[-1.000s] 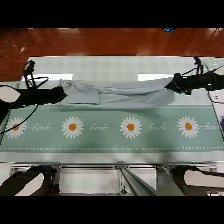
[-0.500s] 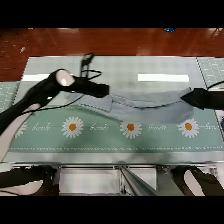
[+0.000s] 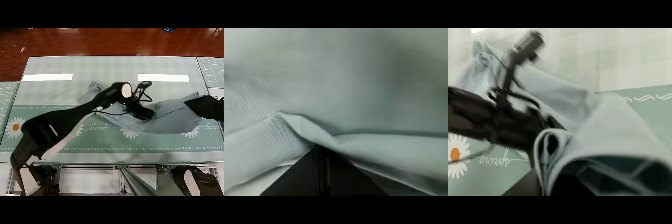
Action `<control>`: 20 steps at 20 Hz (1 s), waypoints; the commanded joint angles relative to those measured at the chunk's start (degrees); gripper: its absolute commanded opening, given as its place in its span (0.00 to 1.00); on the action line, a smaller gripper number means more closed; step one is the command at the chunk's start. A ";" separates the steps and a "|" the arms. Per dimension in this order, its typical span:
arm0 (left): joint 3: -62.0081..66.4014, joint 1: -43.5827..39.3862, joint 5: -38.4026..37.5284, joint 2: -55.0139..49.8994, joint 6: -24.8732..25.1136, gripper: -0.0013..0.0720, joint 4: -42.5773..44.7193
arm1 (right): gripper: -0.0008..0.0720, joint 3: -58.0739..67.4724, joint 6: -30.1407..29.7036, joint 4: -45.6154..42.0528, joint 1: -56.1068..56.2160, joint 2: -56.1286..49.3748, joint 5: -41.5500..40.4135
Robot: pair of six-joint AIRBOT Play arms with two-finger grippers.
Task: Fold the shirts.
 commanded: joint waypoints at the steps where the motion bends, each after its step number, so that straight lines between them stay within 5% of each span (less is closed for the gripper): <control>1: 2.38 -3.63 -2.49 -3.30 -0.83 0.04 -1.75 | 0.04 -0.04 0.37 1.11 0.00 0.50 -0.68; 7: 2.25 13.81 -8.33 3.10 -0.02 0.04 0.55 | 0.04 -0.04 -0.31 6.80 0.22 -0.26 -0.66; 11: -3.89 30.77 -11.80 16.24 0.96 0.04 5.51 | 0.04 0.00 -0.02 10.21 10.84 -6.14 -7.26; 16: -28.74 48.19 -3.63 44.59 6.73 0.04 5.70 | 0.04 5.40 -0.04 12.22 30.80 -25.83 -23.67; 20: -50.07 52.76 -1.11 63.91 7.15 0.04 4.83 | 0.04 19.65 -0.35 12.90 39.63 -46.86 -27.08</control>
